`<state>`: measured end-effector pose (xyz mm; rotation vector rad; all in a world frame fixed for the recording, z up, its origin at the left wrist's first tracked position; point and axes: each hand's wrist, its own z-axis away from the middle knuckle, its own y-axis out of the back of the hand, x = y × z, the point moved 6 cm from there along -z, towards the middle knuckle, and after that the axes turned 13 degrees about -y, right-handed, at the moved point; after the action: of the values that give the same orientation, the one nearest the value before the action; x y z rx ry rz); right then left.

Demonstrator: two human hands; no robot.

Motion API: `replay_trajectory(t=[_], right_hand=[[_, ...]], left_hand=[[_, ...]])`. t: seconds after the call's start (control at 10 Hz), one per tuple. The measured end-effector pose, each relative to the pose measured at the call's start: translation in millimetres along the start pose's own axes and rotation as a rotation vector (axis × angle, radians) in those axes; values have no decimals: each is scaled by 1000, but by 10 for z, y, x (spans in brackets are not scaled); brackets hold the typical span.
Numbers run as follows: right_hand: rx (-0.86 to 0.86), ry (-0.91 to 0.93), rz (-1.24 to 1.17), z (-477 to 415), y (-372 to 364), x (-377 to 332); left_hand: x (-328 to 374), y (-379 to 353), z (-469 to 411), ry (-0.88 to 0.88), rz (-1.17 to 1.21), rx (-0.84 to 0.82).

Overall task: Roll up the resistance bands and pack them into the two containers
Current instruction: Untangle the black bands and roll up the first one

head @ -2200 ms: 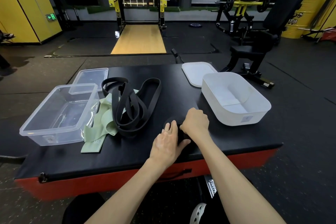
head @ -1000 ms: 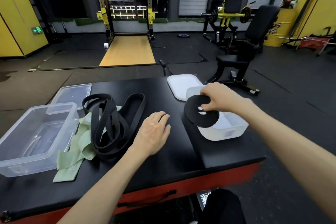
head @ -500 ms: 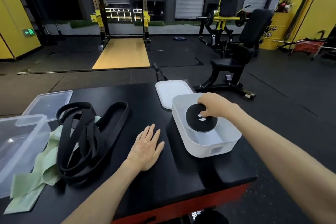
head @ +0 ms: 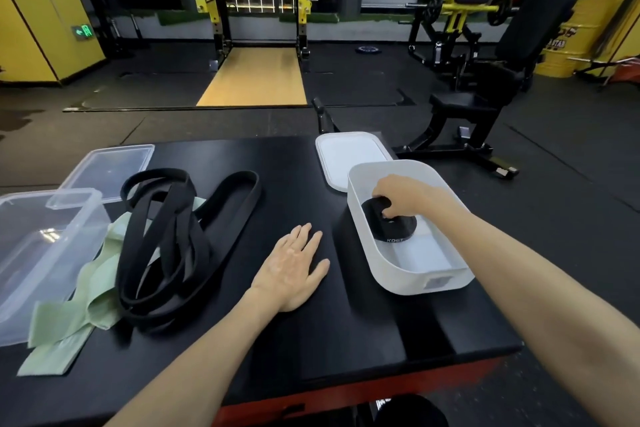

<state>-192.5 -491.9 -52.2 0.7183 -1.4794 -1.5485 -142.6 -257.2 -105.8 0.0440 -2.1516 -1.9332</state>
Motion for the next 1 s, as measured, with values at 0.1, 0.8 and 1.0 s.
replay_trajectory(t=[0.1,0.8,1.0], right_hand=[[10,2,15,-46,3,18],[-19,-81,102,-266,-37,68],[-19,-139,142,-274,-10,64]], left_hand=[[9,8,9,-3,13,8],[37,5,34,-4,-15,4],[37,5,38,-1,-7,8]])
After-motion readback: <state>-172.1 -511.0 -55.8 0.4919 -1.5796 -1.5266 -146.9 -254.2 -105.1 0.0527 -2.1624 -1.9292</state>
